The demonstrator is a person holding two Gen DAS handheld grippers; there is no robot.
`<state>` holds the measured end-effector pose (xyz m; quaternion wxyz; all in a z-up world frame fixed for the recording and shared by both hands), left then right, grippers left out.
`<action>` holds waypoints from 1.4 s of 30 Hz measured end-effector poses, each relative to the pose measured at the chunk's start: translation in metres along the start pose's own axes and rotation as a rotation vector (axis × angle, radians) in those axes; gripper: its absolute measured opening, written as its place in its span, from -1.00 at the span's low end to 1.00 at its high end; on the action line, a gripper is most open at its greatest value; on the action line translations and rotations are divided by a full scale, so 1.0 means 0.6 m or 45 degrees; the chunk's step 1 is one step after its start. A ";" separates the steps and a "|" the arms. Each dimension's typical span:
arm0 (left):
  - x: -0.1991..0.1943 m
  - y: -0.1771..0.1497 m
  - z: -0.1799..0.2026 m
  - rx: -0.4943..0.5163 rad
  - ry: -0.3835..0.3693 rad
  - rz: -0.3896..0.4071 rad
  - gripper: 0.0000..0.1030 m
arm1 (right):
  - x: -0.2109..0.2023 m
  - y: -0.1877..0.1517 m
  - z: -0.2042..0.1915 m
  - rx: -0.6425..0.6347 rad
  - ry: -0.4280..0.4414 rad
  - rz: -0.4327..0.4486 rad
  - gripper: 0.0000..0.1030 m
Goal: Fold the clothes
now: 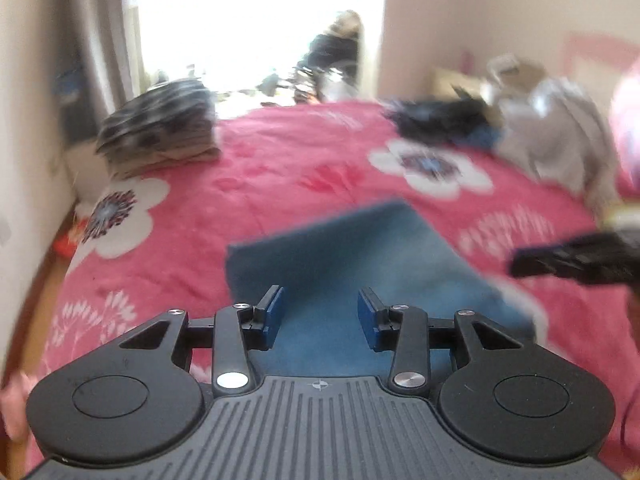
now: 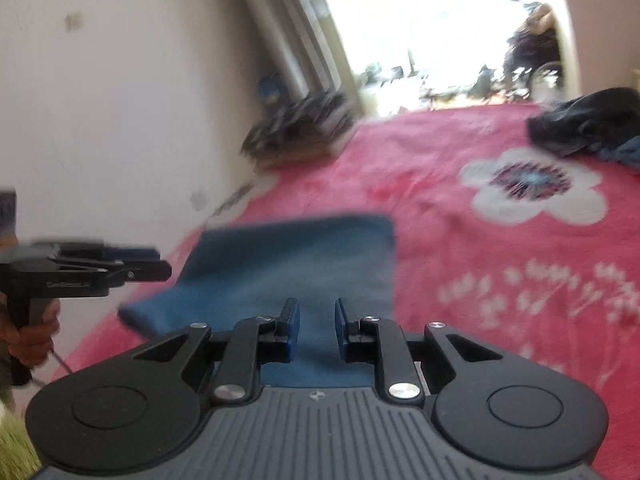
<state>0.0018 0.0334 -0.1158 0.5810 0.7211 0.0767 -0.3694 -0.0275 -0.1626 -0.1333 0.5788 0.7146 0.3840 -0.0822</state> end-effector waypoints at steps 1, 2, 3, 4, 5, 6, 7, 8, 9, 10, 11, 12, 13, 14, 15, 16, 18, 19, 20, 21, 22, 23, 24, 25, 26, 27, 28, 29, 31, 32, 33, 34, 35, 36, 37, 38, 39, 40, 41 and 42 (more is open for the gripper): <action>0.006 -0.017 0.006 0.036 0.013 -0.032 -0.22 | 0.024 -0.023 0.000 -0.004 -0.011 -0.078 -0.59; 0.014 -0.034 0.010 0.064 0.026 -0.062 -0.22 | 0.044 -0.044 0.002 -0.005 -0.025 -0.137 -0.60; 0.021 -0.048 0.010 0.070 0.038 -0.079 -0.21 | 0.054 -0.054 0.003 -0.009 -0.041 -0.155 -0.60; 0.024 -0.055 0.006 0.049 0.040 -0.070 -0.21 | 0.053 -0.048 0.000 -0.028 -0.050 -0.161 -0.61; 0.024 -0.056 0.002 0.014 0.036 -0.056 -0.21 | 0.048 -0.037 -0.005 -0.047 -0.063 -0.174 -0.61; 0.024 -0.054 -0.003 -0.019 0.025 -0.051 -0.21 | 0.046 -0.021 -0.008 -0.054 -0.072 -0.166 -0.60; 0.023 -0.054 -0.008 -0.034 0.018 -0.050 -0.20 | 0.045 0.000 -0.009 -0.057 -0.074 -0.141 -0.60; 0.023 -0.053 -0.010 -0.037 0.014 -0.049 -0.20 | 0.045 0.021 -0.010 -0.059 -0.076 -0.116 -0.60; 0.024 -0.053 -0.011 -0.034 0.012 -0.046 -0.20 | 0.044 0.042 -0.011 -0.062 -0.078 -0.091 -0.60; 0.023 -0.054 -0.012 -0.020 0.014 -0.042 -0.19 | 0.051 0.057 -0.008 -0.063 -0.084 -0.079 -0.60; 0.023 -0.054 -0.011 -0.006 0.017 -0.037 -0.19 | 0.069 0.062 -0.001 -0.061 -0.096 -0.086 -0.60; 0.023 -0.055 -0.010 0.006 0.020 -0.033 -0.19 | 0.087 0.068 0.007 -0.058 -0.108 -0.094 -0.60; 0.023 -0.057 -0.009 0.013 0.022 -0.029 -0.19 | 0.105 0.073 0.015 -0.056 -0.119 -0.101 -0.60; 0.023 -0.058 -0.008 0.016 0.023 -0.024 -0.19 | 0.123 0.078 0.023 -0.054 -0.131 -0.108 -0.60; 0.023 -0.059 -0.008 0.019 0.023 -0.019 -0.19 | 0.141 0.083 0.030 -0.052 -0.143 -0.116 -0.60; 0.022 -0.060 -0.007 0.024 0.023 -0.013 -0.19 | 0.159 0.088 0.038 -0.050 -0.155 -0.123 -0.66; 0.022 -0.060 -0.005 0.044 0.022 0.000 -0.19 | 0.194 0.098 0.053 -0.046 -0.178 -0.138 -0.69; 0.023 -0.059 -0.005 0.060 0.023 -0.001 -0.18 | 0.212 0.104 0.061 -0.044 -0.190 -0.145 -0.69; 0.024 -0.059 -0.004 0.077 0.025 -0.002 -0.18 | 0.230 0.109 0.069 -0.042 -0.202 -0.152 -0.70; 0.025 -0.059 -0.003 0.087 0.026 -0.003 -0.18 | 0.236 0.116 0.072 -0.030 -0.213 -0.154 -0.69; 0.025 -0.059 -0.003 0.085 0.026 -0.001 -0.18 | 0.222 0.128 0.066 0.004 -0.205 -0.140 -0.61; 0.024 -0.060 -0.003 0.083 0.025 0.000 -0.18 | 0.207 0.142 0.053 0.040 -0.158 -0.113 -0.61; 0.024 -0.061 -0.003 0.081 0.025 0.001 -0.18 | 0.194 0.154 0.035 0.058 -0.093 -0.086 -0.61; 0.024 -0.061 -0.003 0.079 0.025 0.002 -0.18 | 0.187 0.164 0.013 0.057 -0.028 -0.070 -0.61; 0.023 -0.062 -0.003 0.077 0.024 0.003 -0.18 | 0.190 0.171 -0.015 0.029 0.037 -0.073 -0.61; 0.023 -0.062 -0.003 0.075 0.024 0.004 -0.18 | 0.198 0.175 -0.045 0.002 0.107 -0.089 -0.61; 0.023 -0.063 -0.003 0.073 0.023 0.005 -0.18 | 0.213 0.174 -0.076 -0.023 0.185 -0.125 -0.61; 0.022 -0.064 -0.003 0.074 0.026 0.006 -0.18 | 0.234 0.170 -0.104 -0.051 0.241 -0.163 -0.61; 0.021 -0.064 -0.001 0.085 0.043 0.008 -0.18 | 0.290 0.151 -0.149 -0.115 0.288 -0.249 -0.62; 0.020 -0.064 -0.001 0.090 0.052 0.009 -0.18 | 0.319 0.140 -0.163 -0.149 0.283 -0.287 -0.63; 0.021 -0.064 -0.001 0.094 0.065 0.010 -0.18 | 0.348 0.129 -0.163 -0.183 0.240 -0.306 -0.69; 0.022 -0.064 -0.004 0.089 0.076 0.007 -0.18 | 0.371 0.121 -0.163 -0.217 0.209 -0.303 -0.72; 0.023 -0.064 -0.008 0.067 0.065 0.002 -0.18 | 0.388 0.117 -0.160 -0.232 0.186 -0.301 -0.73; 0.023 -0.064 -0.011 0.042 0.053 -0.002 -0.18 | 0.394 0.120 -0.154 -0.215 0.177 -0.305 -0.72; 0.023 -0.064 -0.013 0.020 0.041 -0.003 -0.18 | 0.391 0.125 -0.148 -0.185 0.177 -0.314 -0.72; 0.023 -0.063 -0.013 0.007 0.033 -0.004 -0.17 | 0.377 0.137 -0.137 -0.143 0.186 -0.302 -0.71; 0.024 -0.063 -0.013 -0.002 0.027 -0.005 -0.17 | 0.351 0.153 -0.118 -0.096 0.189 -0.266 -0.70; 0.024 -0.063 -0.014 -0.004 0.025 -0.003 -0.17 | 0.325 0.169 -0.099 -0.048 0.193 -0.229 -0.66; 0.025 -0.063 -0.013 -0.004 0.024 0.000 -0.17 | 0.295 0.184 -0.076 0.003 0.197 -0.191 -0.66; 0.025 -0.062 -0.013 -0.003 0.022 0.002 -0.17 | 0.259 0.196 -0.047 0.053 0.194 -0.152 -0.66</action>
Point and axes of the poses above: each gripper's, at about its wrist camera, not at the fingertips, and x roughly the way its jaws point, z to its right, y to its top, the point moved 10 cm from there along x, roughly the way its jaws point
